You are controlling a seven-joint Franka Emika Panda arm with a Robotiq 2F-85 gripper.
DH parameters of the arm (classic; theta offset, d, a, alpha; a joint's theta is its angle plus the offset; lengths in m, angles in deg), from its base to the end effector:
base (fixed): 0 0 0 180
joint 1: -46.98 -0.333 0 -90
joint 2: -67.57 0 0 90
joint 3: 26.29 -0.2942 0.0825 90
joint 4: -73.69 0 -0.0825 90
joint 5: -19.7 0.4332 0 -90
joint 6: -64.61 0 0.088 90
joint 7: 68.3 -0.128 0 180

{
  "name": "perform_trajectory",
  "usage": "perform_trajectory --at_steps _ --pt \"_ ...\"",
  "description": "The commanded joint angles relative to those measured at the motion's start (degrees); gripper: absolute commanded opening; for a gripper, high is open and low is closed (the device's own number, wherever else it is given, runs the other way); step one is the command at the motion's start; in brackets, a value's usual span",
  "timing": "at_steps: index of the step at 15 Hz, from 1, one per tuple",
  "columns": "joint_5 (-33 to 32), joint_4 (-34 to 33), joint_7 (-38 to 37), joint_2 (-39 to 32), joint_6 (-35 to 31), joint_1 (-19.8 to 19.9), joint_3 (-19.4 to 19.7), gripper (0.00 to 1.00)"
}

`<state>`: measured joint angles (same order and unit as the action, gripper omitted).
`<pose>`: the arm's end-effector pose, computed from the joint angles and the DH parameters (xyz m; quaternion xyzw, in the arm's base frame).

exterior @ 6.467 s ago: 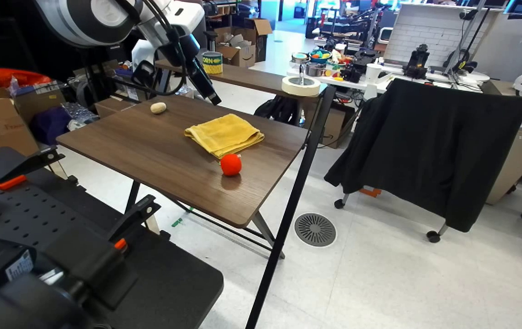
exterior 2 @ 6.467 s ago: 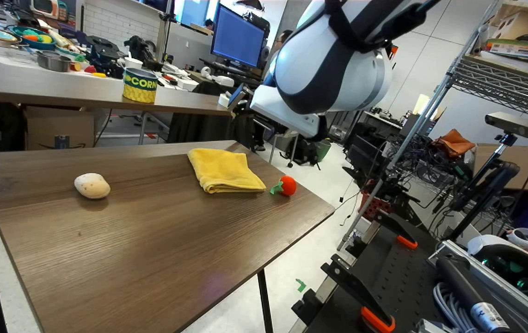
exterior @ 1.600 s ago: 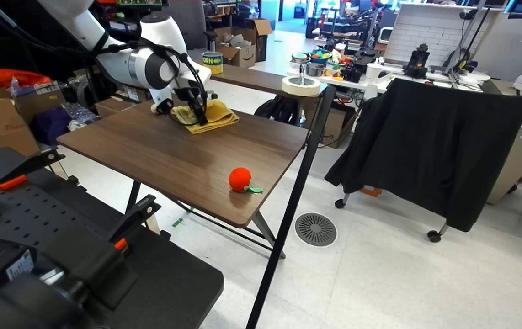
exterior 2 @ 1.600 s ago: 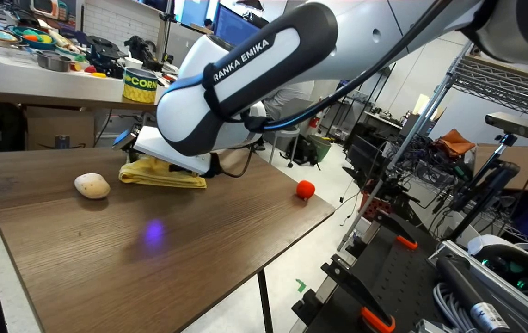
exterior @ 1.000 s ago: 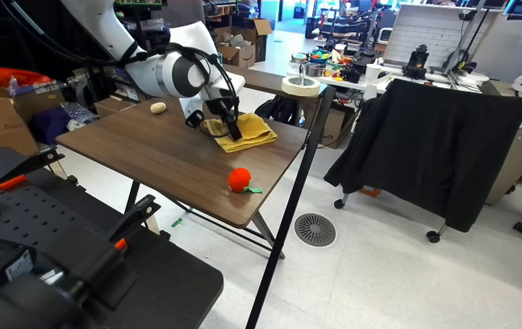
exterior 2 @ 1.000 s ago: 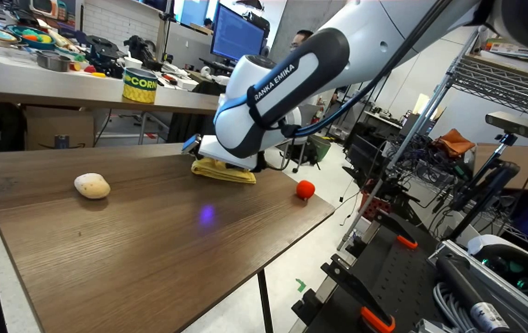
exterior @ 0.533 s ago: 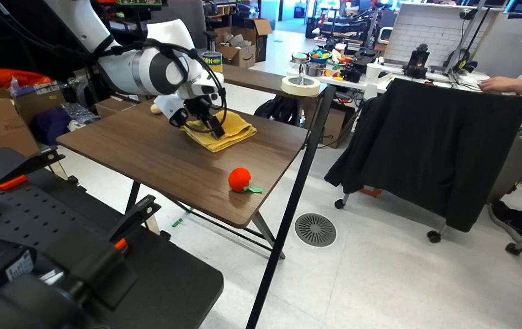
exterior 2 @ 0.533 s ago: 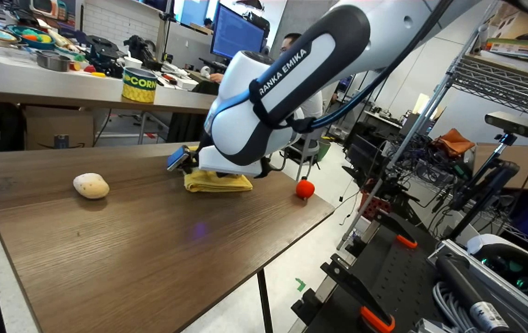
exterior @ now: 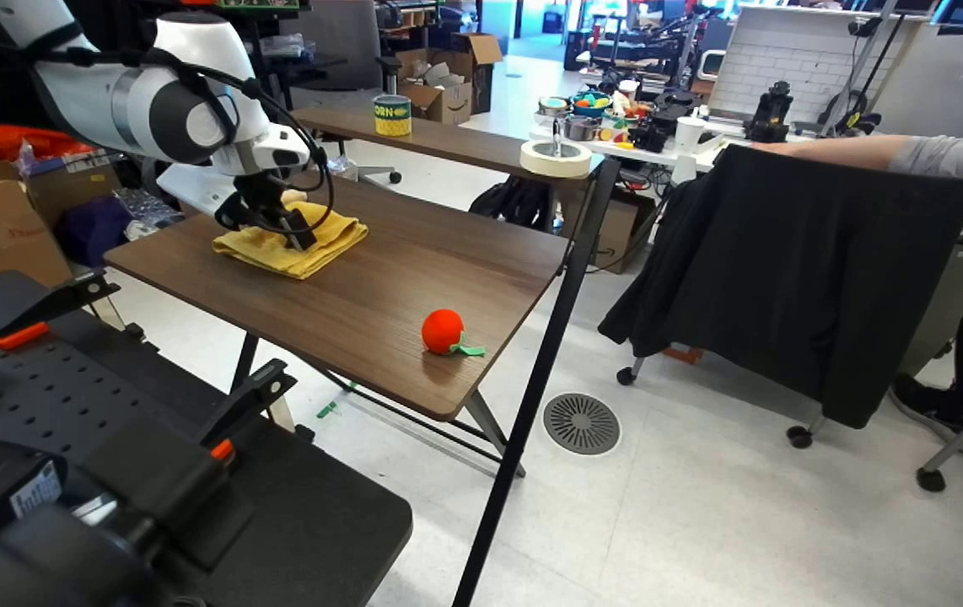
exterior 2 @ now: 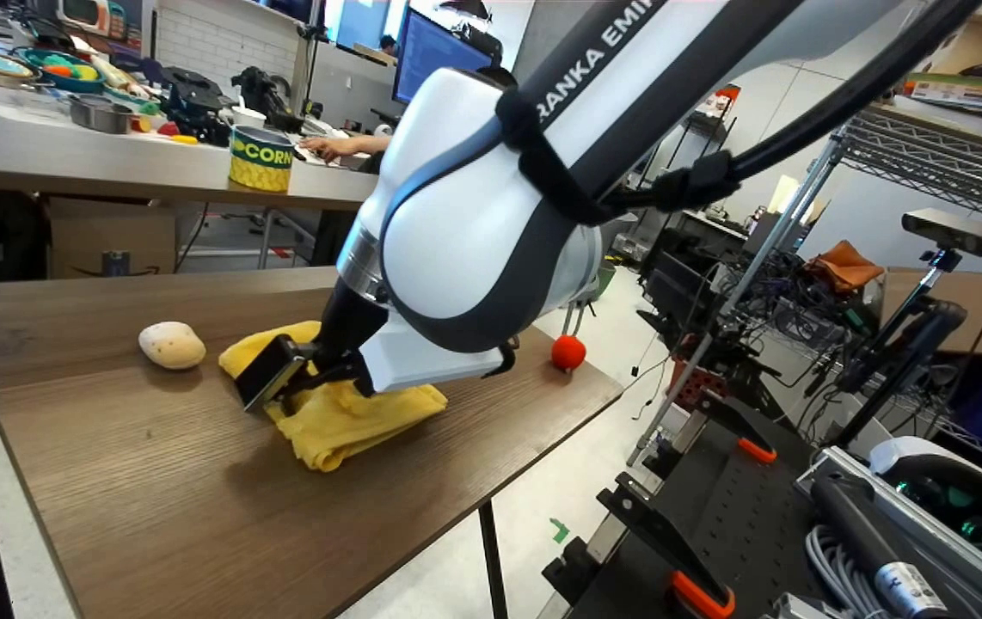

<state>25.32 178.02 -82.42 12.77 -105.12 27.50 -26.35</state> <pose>0.5950 0.2046 -0.0500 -0.9956 0.0004 -0.0844 0.0397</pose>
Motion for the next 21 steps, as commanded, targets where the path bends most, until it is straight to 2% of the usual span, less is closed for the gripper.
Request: perform_trajectory --at_steps 1,5,9,12,16,21 --pt "-0.67 6.9 2.98 5.16 4.73 4.2 -0.76 1.0" --pt "0.33 10.98 -0.95 7.44 10.39 6.42 4.29 1.0" --pt "0.09 8.95 -3.69 5.28 19.37 9.5 7.67 1.0" --pt "-0.4 6.62 -1.14 4.52 23.34 11.8 5.02 1.0" --pt "-0.45 3.38 4.56 1.79 21.79 11.83 -1.05 1.0" --pt "-1.19 2.29 4.4 -1.17 8.82 5.26 -5.97 1.0"
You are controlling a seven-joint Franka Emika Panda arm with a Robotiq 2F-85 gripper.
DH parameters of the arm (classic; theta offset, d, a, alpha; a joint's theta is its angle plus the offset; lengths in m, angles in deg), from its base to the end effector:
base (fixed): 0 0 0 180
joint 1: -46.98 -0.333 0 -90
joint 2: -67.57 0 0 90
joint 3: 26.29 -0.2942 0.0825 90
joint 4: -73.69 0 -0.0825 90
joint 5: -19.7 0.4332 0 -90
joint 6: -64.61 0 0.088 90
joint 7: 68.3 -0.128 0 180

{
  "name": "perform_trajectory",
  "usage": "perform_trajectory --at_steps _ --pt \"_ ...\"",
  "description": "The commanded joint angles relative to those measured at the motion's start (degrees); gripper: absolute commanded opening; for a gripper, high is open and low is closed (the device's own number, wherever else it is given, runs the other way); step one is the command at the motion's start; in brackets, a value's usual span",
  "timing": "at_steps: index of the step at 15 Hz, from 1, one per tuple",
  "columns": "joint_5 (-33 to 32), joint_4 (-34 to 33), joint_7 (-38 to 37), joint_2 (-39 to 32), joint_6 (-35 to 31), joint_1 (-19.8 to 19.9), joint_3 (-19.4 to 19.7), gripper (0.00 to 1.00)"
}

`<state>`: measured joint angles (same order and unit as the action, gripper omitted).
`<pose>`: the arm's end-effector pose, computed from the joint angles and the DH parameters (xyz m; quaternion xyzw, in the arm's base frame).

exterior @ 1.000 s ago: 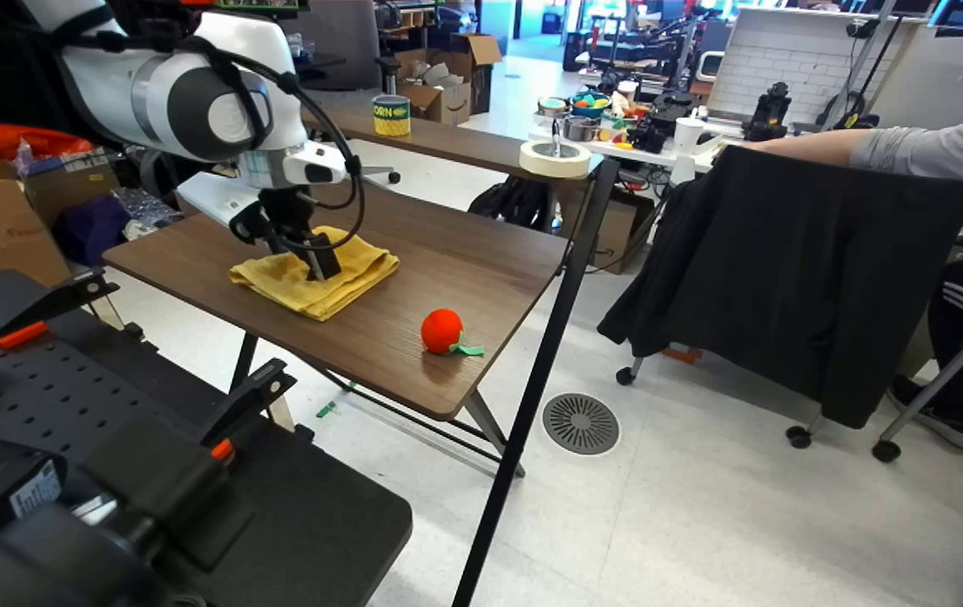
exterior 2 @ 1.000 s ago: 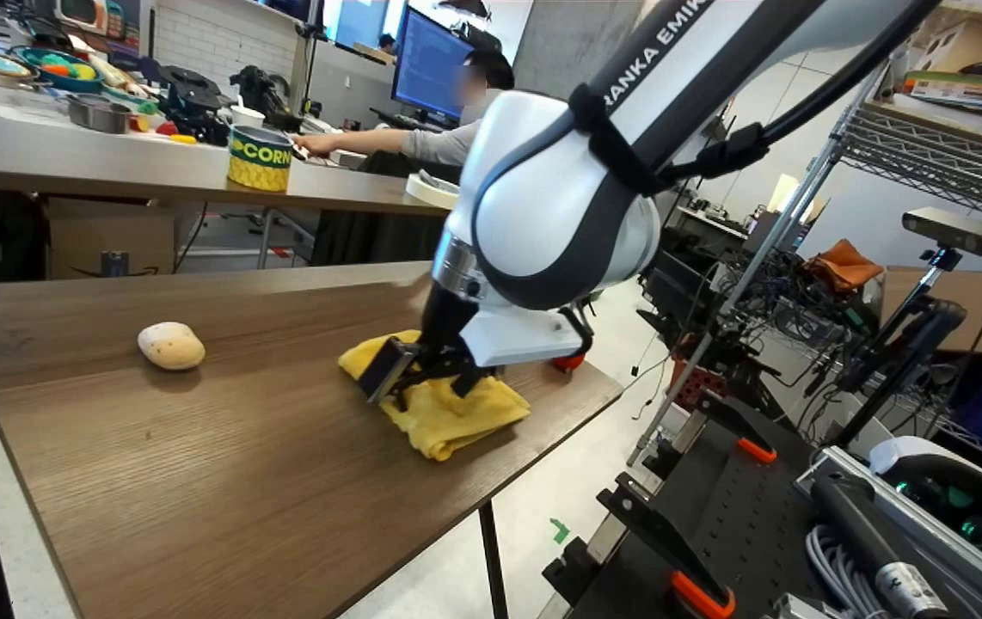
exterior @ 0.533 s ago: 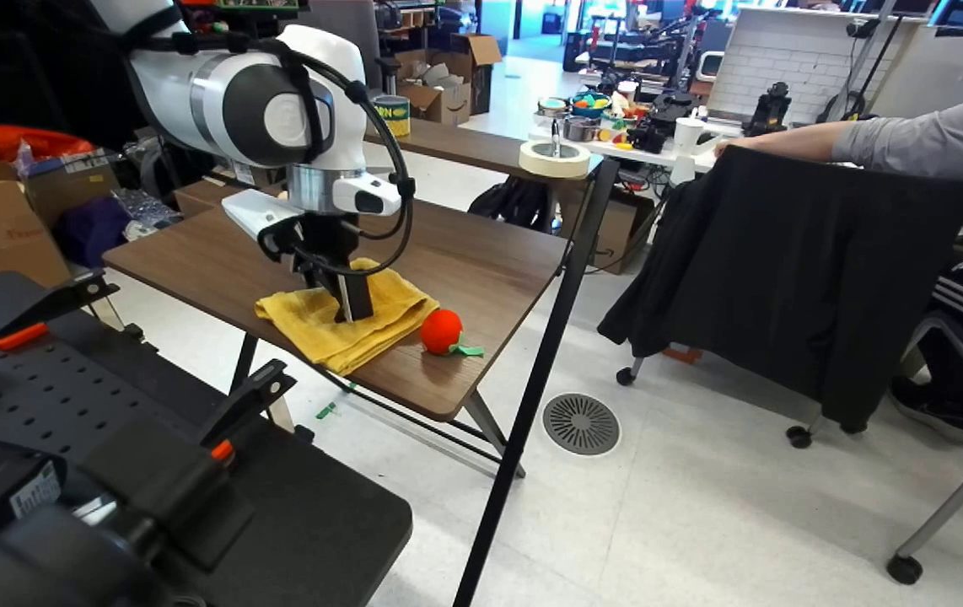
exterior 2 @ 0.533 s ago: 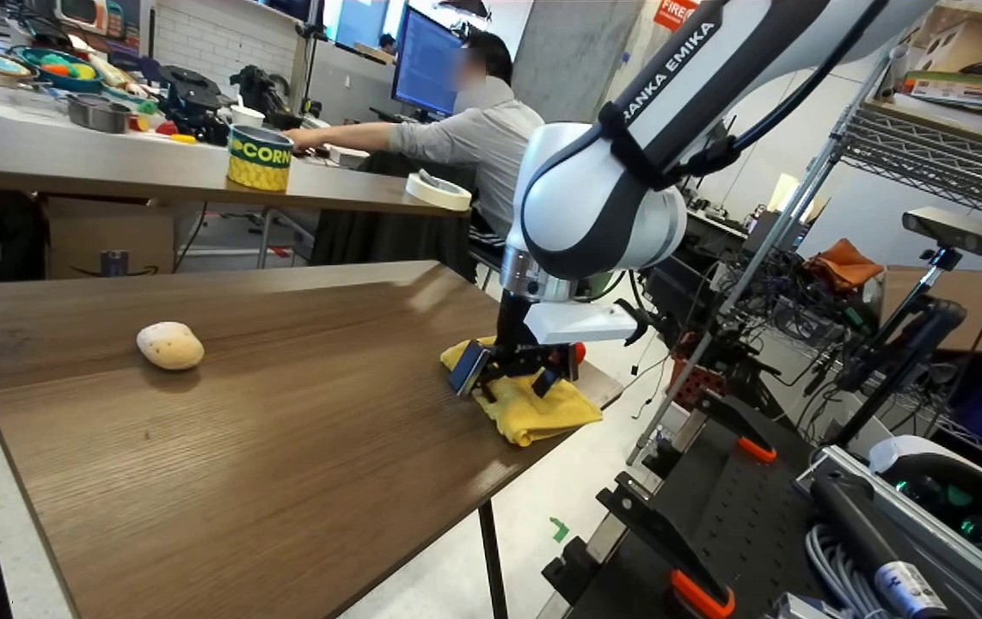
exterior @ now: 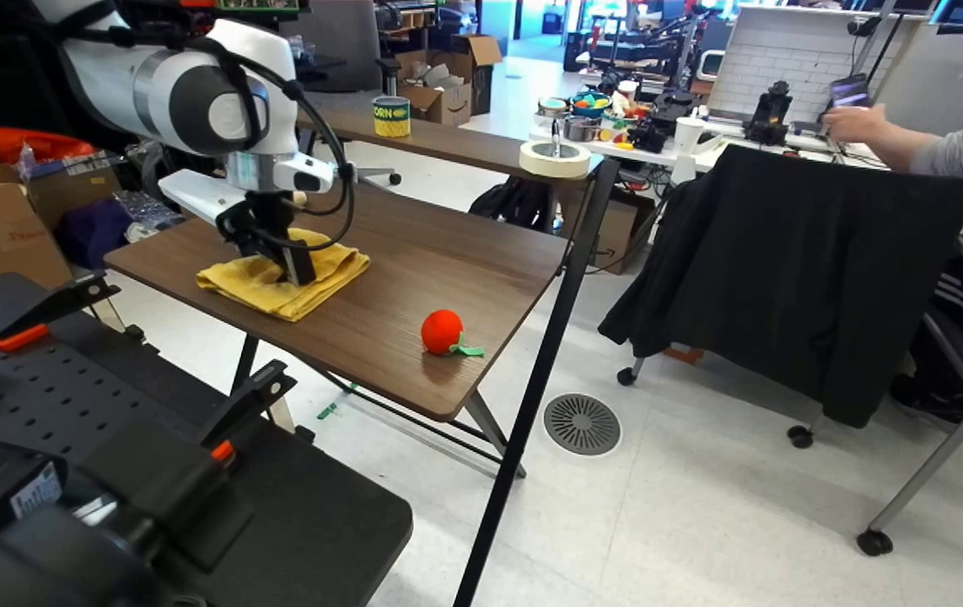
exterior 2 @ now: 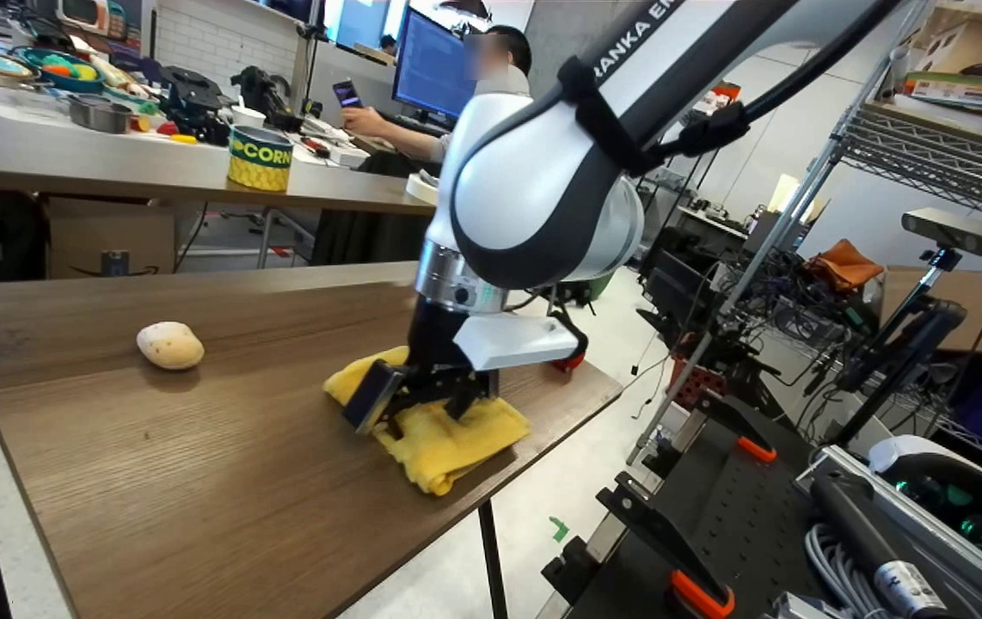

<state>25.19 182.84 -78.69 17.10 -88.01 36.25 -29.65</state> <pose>0.5615 0.1445 -0.0577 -0.9970 0.0208 0.0687 0.0287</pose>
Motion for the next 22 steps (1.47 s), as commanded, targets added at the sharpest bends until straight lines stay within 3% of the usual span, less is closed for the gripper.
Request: perform_trajectory --at_steps 1,6,9,15,22 --pt "-1.52 -2.42 0.83 -5.9 -10.91 -5.15 -3.32 1.0" --pt "-3.55 -1.78 4.49 -7.11 -18.31 -9.81 -8.11 1.0" --pt "-3.02 -6.07 5.76 -9.19 -14.97 -9.24 -8.71 1.0" --pt "-1.04 -4.61 0.35 -5.94 -9.22 -7.4 -2.36 1.0" --pt "-0.61 0.41 -7.68 -2.98 -11.28 -4.01 7.71 1.0"
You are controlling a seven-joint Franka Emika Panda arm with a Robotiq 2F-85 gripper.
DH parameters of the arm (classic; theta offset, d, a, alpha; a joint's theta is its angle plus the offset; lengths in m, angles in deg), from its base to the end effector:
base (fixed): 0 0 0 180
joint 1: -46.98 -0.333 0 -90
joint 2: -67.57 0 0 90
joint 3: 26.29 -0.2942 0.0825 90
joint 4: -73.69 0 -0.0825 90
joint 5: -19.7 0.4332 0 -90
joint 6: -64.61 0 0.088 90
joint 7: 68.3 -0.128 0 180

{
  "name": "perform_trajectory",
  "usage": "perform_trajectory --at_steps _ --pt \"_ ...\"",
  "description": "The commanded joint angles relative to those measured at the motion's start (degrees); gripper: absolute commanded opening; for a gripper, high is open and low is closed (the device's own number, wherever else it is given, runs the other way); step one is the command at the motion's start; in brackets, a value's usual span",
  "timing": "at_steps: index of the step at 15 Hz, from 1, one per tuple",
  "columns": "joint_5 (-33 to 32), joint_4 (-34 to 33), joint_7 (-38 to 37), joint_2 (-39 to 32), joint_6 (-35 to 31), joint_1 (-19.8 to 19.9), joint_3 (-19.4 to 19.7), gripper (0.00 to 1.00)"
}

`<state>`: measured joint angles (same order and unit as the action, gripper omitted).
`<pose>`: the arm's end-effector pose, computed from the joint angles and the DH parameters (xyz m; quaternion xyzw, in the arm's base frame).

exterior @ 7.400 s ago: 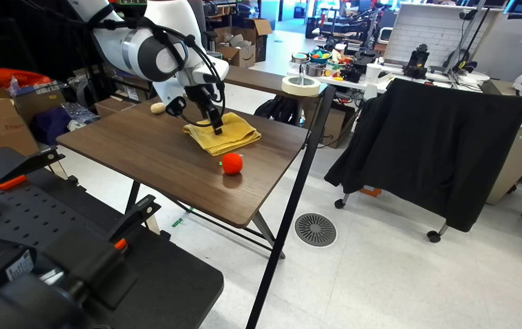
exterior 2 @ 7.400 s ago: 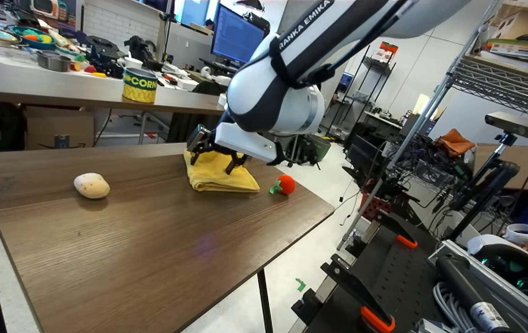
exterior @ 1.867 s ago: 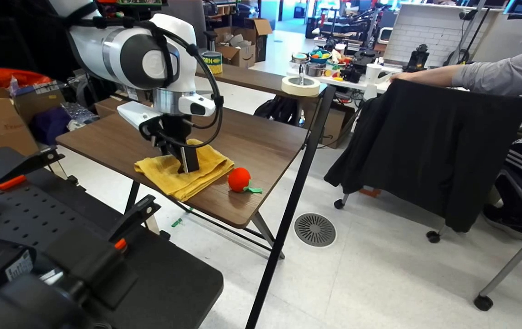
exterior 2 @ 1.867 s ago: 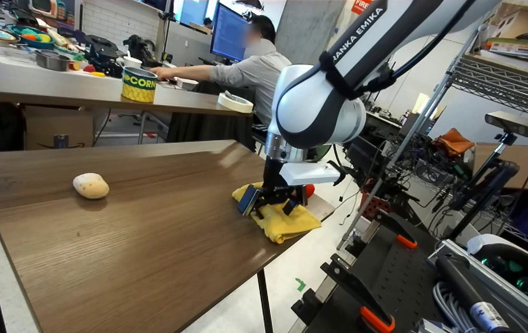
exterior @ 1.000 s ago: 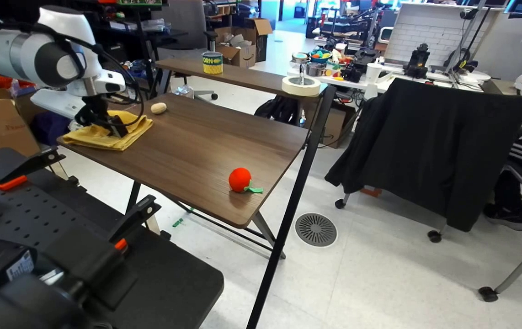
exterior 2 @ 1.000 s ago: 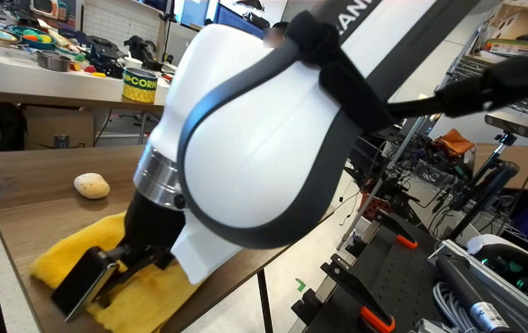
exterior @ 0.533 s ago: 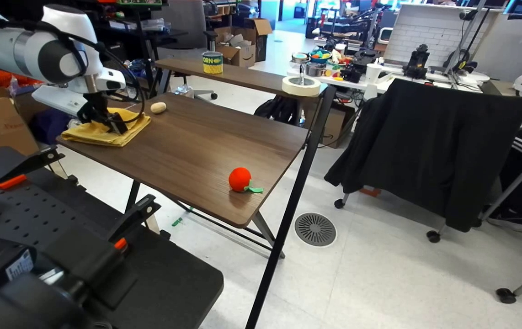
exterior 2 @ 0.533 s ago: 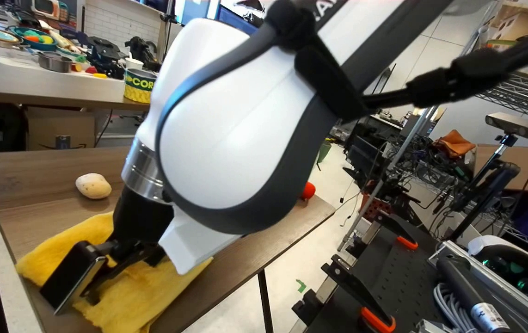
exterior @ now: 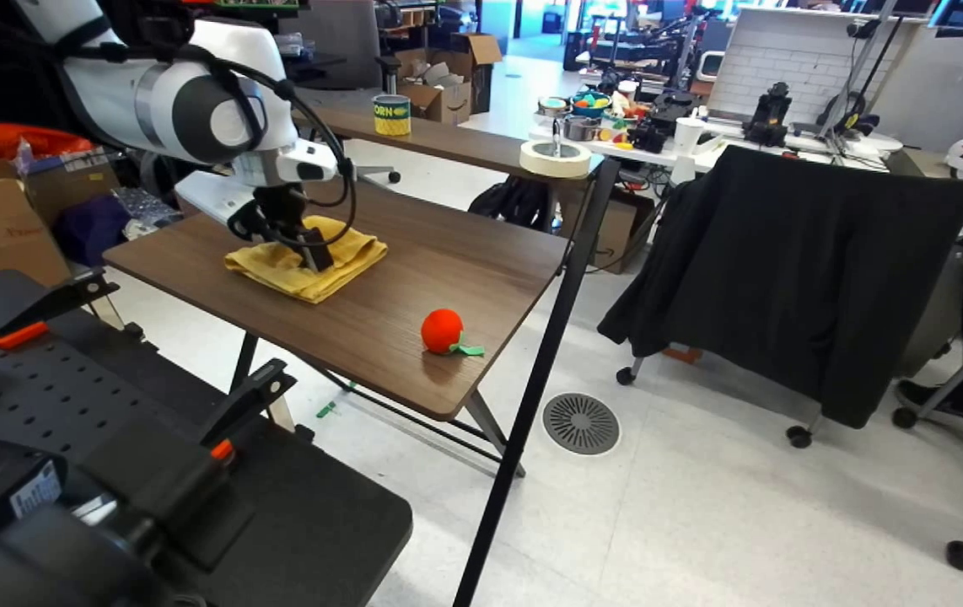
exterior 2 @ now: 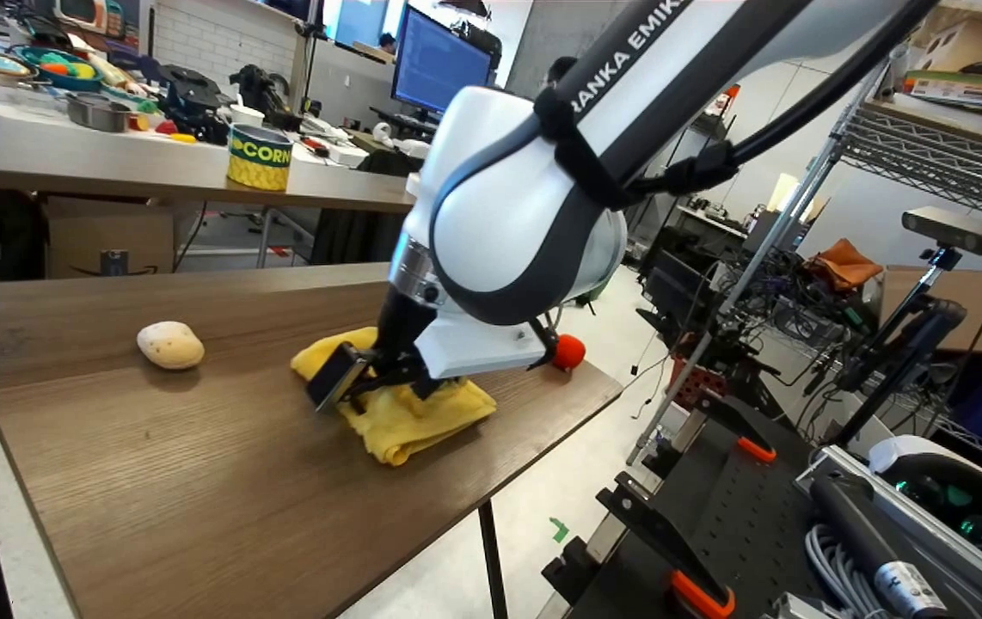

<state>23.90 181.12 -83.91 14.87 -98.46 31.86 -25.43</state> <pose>0.5858 0.1442 -0.0570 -0.9987 0.0434 -0.0235 0.0122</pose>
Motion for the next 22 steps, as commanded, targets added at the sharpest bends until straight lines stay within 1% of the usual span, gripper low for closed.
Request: perform_trajectory --at_steps 1,3,5,7,10,12,13,15,16,18,20,21,22 --pt "0.11 2.34 -2.4 -0.77 -0.34 0.35 4.02 1.0" --pt "-1.02 2.87 -1.05 -0.64 -0.32 0.26 4.09 1.0" --pt "-2.28 3.4 1.15 -0.64 -1.54 -0.33 2.56 1.0" --pt "-4.49 4.21 3.08 -0.83 -3.82 -2.7 2.37 1.0" --pt "-7.35 7.51 4.17 0.05 -7.84 -7.36 1.9 1.0" --pt "-8.5 10.52 5.92 1.5 -9.93 -9.04 0.24 1.0" --pt "-9.03 11.82 7.3 2.4 -10.05 -9.22 -0.94 1.0" --pt "-9.38 13.9 9.67 4.09 -8.46 -8.69 -3.12 1.0" --pt "-9.48 14.76 10.44 4.55 -8.9 -8.41 -3.67 1.0" --pt "-8.58 16.09 11.16 5.93 -8.79 -6.36 -4.31 1.0" --pt "-7.37 16.26 10.34 6.25 -9.52 -3.87 -3.45 1.0" --pt "-6.4 15.93 8.65 5.71 -10.91 -3.27 -1.61 1.0" --pt "-5.6 15.46 7.82 5.34 -10.8 -2.1 -0.44 1.0"
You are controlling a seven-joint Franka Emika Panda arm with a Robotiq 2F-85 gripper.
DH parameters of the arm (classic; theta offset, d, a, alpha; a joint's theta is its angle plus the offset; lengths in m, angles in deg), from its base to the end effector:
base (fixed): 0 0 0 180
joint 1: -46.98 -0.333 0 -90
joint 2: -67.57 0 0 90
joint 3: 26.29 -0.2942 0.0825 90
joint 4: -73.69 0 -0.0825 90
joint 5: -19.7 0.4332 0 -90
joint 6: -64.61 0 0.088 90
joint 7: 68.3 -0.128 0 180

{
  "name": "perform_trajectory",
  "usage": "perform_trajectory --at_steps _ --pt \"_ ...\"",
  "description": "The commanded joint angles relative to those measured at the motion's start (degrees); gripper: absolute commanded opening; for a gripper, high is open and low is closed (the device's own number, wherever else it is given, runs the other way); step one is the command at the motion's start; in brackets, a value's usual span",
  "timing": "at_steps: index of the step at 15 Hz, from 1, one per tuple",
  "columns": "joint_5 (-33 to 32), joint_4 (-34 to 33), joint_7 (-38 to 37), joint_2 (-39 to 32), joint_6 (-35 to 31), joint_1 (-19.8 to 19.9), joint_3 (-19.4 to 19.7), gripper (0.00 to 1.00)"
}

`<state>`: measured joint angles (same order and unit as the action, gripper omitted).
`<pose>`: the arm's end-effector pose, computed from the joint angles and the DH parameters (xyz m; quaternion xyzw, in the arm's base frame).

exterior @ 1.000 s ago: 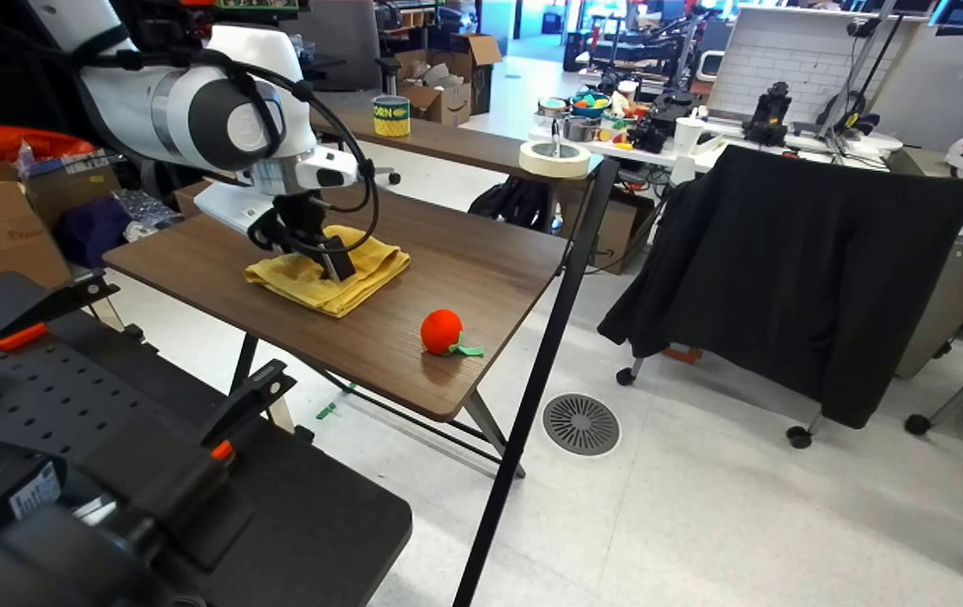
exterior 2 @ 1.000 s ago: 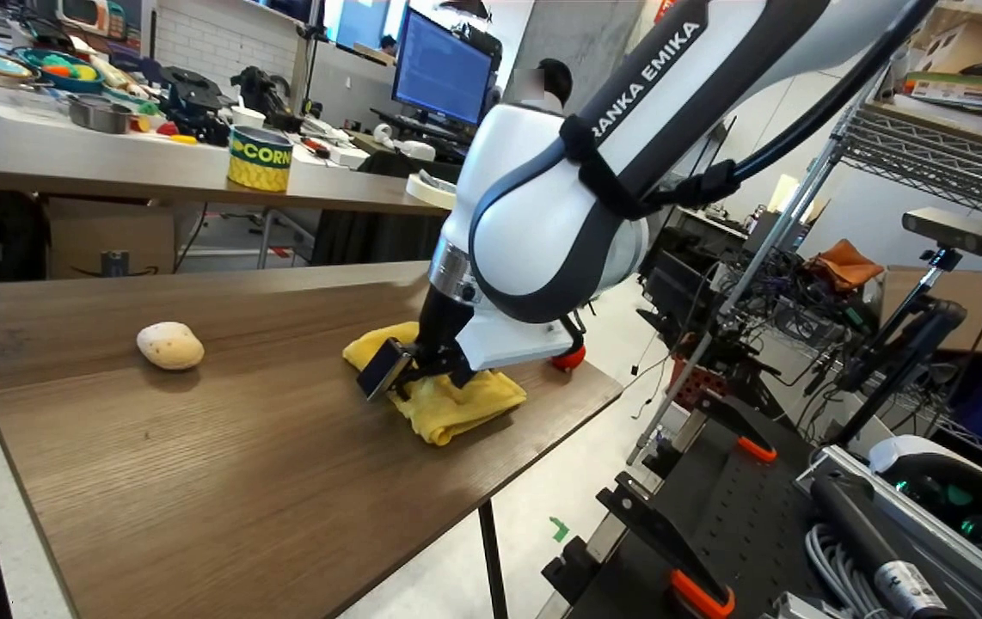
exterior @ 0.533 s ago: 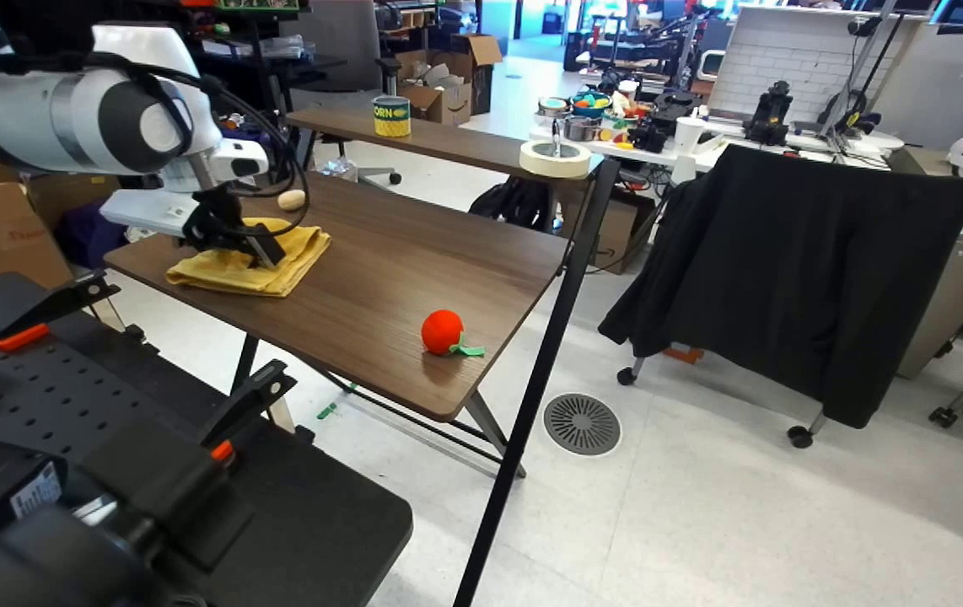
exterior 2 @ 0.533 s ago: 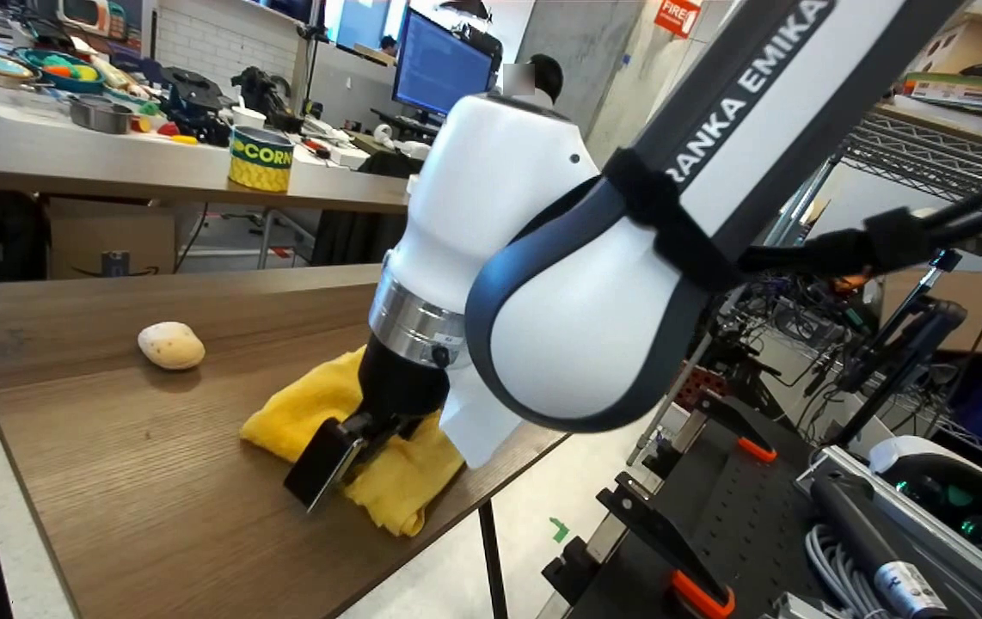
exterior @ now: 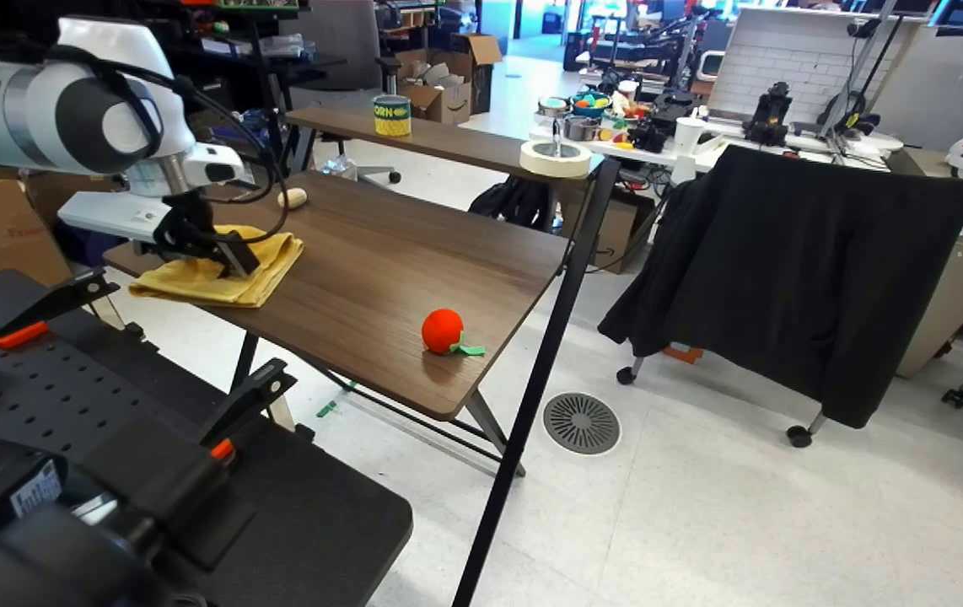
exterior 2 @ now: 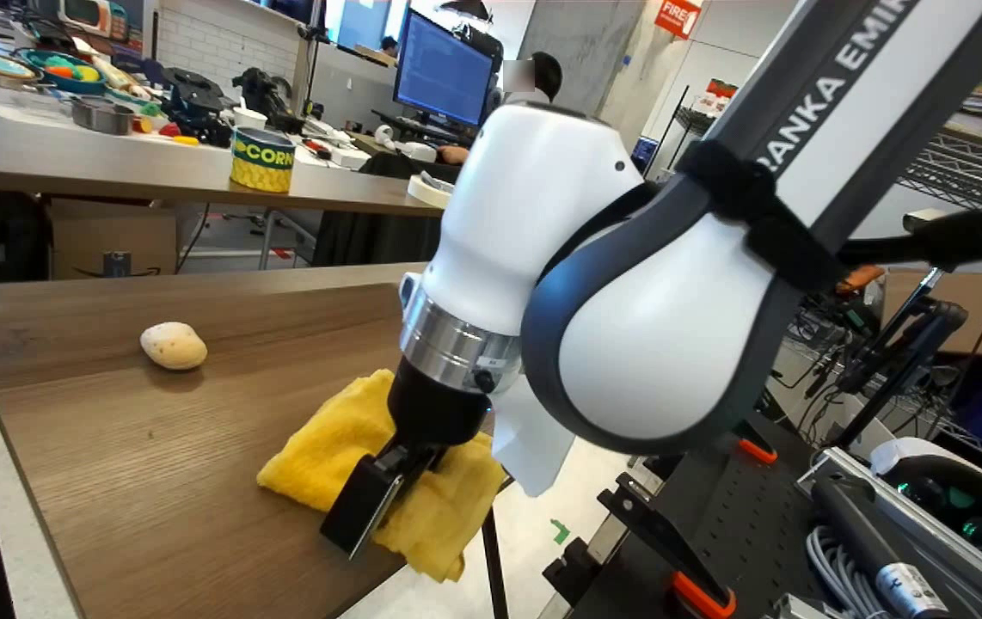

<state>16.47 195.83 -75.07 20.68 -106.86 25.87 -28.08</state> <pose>0.4835 0.2124 -0.0596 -0.9864 -0.1626 -0.0194 0.0119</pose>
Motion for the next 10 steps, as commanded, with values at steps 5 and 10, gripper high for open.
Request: perform_trajectory --at_steps 5,10 --pt "5.41 -2.39 -3.25 -3.19 -0.51 10.83 7.4 1.0" --pt "8.44 -6.75 -5.89 -6.0 1.48 12.39 5.51 1.0"
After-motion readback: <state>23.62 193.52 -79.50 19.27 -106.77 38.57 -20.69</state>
